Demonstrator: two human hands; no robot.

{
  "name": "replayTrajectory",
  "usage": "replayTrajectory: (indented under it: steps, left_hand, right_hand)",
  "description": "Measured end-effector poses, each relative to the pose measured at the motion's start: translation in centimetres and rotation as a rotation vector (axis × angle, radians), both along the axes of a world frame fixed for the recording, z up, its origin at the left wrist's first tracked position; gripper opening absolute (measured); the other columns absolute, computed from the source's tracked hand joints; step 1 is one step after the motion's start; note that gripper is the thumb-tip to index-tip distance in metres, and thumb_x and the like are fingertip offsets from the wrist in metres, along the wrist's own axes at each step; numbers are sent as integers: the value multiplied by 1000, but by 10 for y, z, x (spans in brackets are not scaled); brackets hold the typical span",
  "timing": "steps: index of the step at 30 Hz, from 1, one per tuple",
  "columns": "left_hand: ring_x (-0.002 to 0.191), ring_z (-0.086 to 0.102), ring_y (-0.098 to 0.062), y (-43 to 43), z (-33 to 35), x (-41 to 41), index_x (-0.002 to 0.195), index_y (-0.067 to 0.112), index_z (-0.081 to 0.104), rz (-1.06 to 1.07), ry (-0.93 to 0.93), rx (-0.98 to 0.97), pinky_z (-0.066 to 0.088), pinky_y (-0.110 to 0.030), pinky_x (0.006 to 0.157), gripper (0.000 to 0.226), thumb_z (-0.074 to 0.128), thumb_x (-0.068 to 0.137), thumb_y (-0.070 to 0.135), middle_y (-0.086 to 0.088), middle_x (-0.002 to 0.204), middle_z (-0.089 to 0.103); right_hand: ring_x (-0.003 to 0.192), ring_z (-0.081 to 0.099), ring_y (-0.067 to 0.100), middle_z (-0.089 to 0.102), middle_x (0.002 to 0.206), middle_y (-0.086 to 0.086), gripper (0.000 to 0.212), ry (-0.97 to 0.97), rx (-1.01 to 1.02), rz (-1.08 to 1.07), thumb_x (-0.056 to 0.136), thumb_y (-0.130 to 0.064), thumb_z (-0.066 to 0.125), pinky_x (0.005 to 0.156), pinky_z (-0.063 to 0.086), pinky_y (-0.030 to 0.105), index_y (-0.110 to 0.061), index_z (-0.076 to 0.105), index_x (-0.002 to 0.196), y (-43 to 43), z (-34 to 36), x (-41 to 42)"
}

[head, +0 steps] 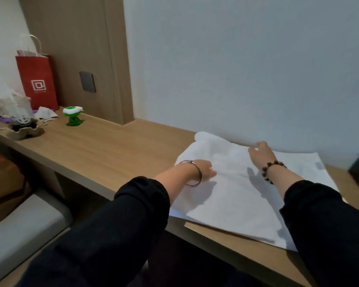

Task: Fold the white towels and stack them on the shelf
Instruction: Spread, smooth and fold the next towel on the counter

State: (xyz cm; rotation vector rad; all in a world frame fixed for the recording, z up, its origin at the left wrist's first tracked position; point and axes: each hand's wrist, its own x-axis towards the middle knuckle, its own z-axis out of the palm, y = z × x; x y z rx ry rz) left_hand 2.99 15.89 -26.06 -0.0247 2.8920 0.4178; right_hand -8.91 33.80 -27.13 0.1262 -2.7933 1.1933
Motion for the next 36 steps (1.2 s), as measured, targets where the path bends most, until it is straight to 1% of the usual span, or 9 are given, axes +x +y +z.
replayTrajectory:
  steps: [6, 11, 15, 18, 21, 25, 29, 33, 36]
  left_hand:
    - [145, -15, -21, -11, -58, -3, 148, 41, 1, 46, -53, -143, -2, -71, 104, 71, 25, 88, 70, 7, 158, -13]
    - [146, -7, -22, -54, -47, -11, 148, 42, 7, 25, -76, -239, 5, -64, 111, 60, 30, 95, 57, 10, 159, -7]
    - [144, 4, -30, -71, -31, -11, 145, 44, 16, 133, -81, -360, 7, -65, 108, 60, 45, 93, 37, 6, 157, 10]
    - [141, 14, -32, -69, -23, -11, 141, 40, 28, 225, -54, -337, 12, -66, 105, 57, 47, 89, 29, 2, 152, 21]
    - [145, 2, -30, -65, -31, -12, 144, 39, 22, 317, -24, -122, 7, -67, 107, 51, 35, 95, 34, 5, 159, 2]
    - [146, -13, -23, -71, -53, -9, 147, 46, -6, 299, 38, -212, -1, -66, 108, 59, 11, 93, 63, 8, 158, -15]
    - [145, -13, -24, -80, -58, -12, 143, 53, -6, 185, 39, -270, -2, -66, 108, 56, 9, 90, 65, 10, 158, -14]
    - [146, -12, -22, -83, -63, -14, 142, 56, -4, 128, 75, -281, -1, -65, 109, 54, 11, 90, 66, 12, 158, -11]
    - [146, -11, -21, -85, -66, -15, 142, 56, -3, 107, 103, -284, -1, -63, 110, 54, 11, 90, 66, 12, 158, -10]
  right_hand:
    - [130, 30, 31, 32, 142, 10, 54, -81, 813, 327, 95, -47, 35, 100, 36, 48, -25, 29, 143, -18, -34, 12]
    - [121, 41, 30, 44, 132, 11, 54, -38, 849, 359, 95, -54, 28, 96, 40, 45, -20, 48, 131, -34, -14, 24]
    - [76, 60, 22, 64, 86, 7, 51, -7, 841, 414, 94, -55, 32, 70, 48, 33, -14, 56, 75, -54, -1, 41]
    - [57, 57, 22, 70, 76, 9, 44, -159, 888, 508, 95, -46, 36, 61, 47, 28, -15, 55, 70, -69, 18, 46]
    - [38, 53, 19, 68, 59, 6, 45, -206, 795, 454, 94, -35, 34, 48, 43, 21, -9, 62, 70, -73, 27, 41]
    - [56, 52, 20, 54, 68, 5, 23, 72, 635, 149, 89, -15, 40, 47, 34, 24, -9, 51, 70, -63, 13, 19]
    - [76, 59, 30, 60, 96, 14, 22, -65, 313, -12, 95, -21, 43, 60, 42, 29, -2, 53, 98, -43, 7, -11]
    - [66, 51, 24, 61, 101, 15, 41, -292, 143, -114, 97, -38, 42, 61, 40, 30, -4, 55, 115, -37, 9, -28]
    - [95, 61, 32, 60, 124, 13, 37, -338, -74, -169, 96, -33, 42, 74, 54, 37, -4, 55, 115, -41, 8, -35]
